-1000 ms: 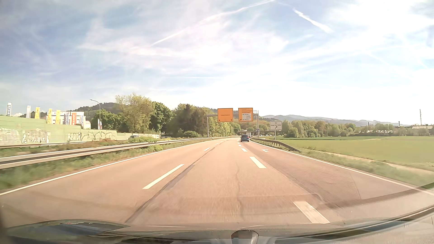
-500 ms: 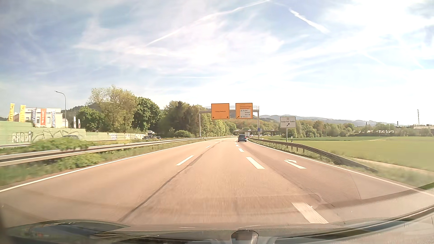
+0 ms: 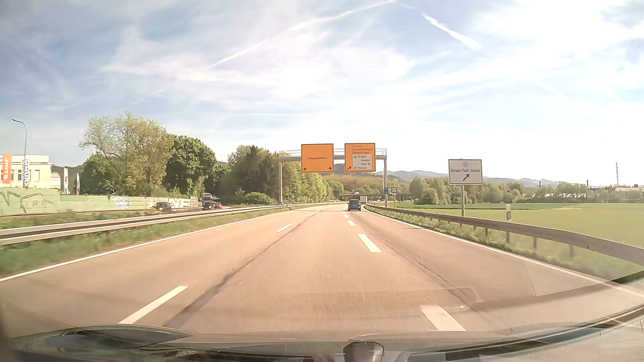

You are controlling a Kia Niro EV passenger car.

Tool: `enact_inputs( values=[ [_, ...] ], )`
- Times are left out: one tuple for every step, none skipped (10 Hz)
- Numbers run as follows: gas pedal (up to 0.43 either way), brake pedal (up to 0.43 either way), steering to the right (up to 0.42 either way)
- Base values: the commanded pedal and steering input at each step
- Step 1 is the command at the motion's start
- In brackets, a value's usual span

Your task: Follow the waypoints while adhering to traffic rules and regulations

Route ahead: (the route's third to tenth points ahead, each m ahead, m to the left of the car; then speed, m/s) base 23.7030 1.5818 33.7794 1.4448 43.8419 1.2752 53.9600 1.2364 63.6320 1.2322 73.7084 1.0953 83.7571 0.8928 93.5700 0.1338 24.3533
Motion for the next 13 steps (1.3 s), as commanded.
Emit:
enact_inputs(
  values=[
    [0.039, 0.0, 0.009],
    [0.039, 0.0, 0.009],
    [0.039, 0.0, 0.009],
    [0.039, 0.0, 0.009],
    [0.039, 0.0, 0.009],
    [0.039, 0.0, 0.009],
    [0.047, 0.0, 0.008],
    [0.047, 0.0, 0.008],
    [0.059, 0.0, 0.008],
    [0.067, 0.0, 0.007],
    [0.079, 0.0, 0.006],
    [0.079, 0.0, 0.006],
    [0.079, 0.0, 0.005]
  ],
)
